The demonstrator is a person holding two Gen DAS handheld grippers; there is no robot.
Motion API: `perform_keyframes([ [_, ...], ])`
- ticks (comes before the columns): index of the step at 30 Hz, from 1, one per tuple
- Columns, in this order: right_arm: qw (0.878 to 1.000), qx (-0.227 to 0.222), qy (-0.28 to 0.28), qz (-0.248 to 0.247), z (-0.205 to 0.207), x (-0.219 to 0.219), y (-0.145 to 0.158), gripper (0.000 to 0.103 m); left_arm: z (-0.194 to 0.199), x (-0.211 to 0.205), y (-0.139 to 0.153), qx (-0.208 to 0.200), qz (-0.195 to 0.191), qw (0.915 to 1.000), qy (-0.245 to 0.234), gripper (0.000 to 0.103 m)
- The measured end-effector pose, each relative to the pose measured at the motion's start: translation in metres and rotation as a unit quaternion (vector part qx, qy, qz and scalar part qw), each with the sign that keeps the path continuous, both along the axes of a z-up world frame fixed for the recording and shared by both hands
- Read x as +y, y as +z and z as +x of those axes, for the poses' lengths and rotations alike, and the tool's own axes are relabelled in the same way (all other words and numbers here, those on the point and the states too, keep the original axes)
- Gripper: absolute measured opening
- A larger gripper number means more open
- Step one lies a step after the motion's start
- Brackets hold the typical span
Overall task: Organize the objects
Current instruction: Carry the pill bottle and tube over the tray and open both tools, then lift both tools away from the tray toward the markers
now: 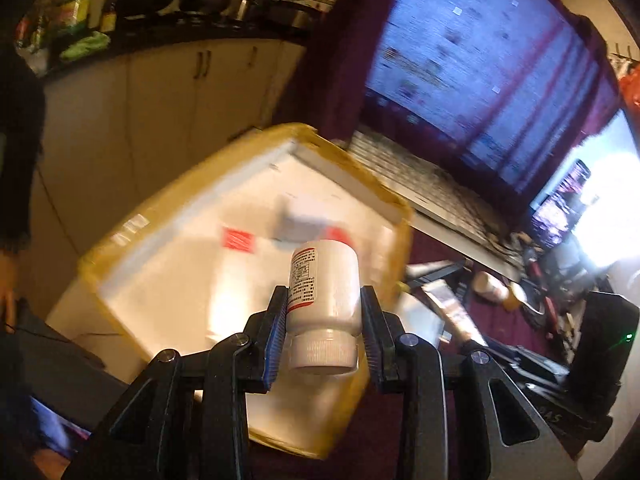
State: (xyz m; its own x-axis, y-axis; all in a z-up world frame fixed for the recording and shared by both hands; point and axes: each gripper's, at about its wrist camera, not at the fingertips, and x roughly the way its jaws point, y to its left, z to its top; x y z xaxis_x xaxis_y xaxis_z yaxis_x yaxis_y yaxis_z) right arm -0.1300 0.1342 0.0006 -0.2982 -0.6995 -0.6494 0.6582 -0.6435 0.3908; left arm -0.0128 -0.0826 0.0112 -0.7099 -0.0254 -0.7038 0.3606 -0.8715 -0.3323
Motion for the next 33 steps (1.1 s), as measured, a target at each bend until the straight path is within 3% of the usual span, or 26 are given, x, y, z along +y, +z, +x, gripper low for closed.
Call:
perform_keyframes([
  [3,1.000,0.004,0.008,0.000,-0.007,-0.020,0.005,0.025,0.000,-0.025,-0.004,-0.028,-0.032,0.9989,0.021,0.031],
  [10,1.000,0.009,0.015,0.008,-0.012,-0.057,0.006,0.025,-0.014,-0.057,-0.033,-0.094,-0.042,0.9940,0.036,0.031],
  [19,0.999,0.036,-0.015,0.038,-0.033,-0.085,0.001,0.025,-0.028,-0.056,-0.032,-0.114,-0.067,0.9905,0.037,0.031],
  [22,0.999,0.039,-0.005,0.037,-0.029,-0.089,-0.004,0.025,-0.029,-0.064,-0.038,-0.126,-0.064,0.9889,0.045,0.031],
  [25,0.997,0.061,0.000,0.049,-0.023,-0.093,-0.004,0.025,-0.031,-0.057,-0.042,-0.147,-0.096,0.9835,0.042,0.031],
  [33,0.995,0.077,0.003,0.056,-0.016,-0.101,-0.007,0.026,-0.034,-0.049,-0.045,-0.154,-0.111,0.9810,0.038,0.033],
])
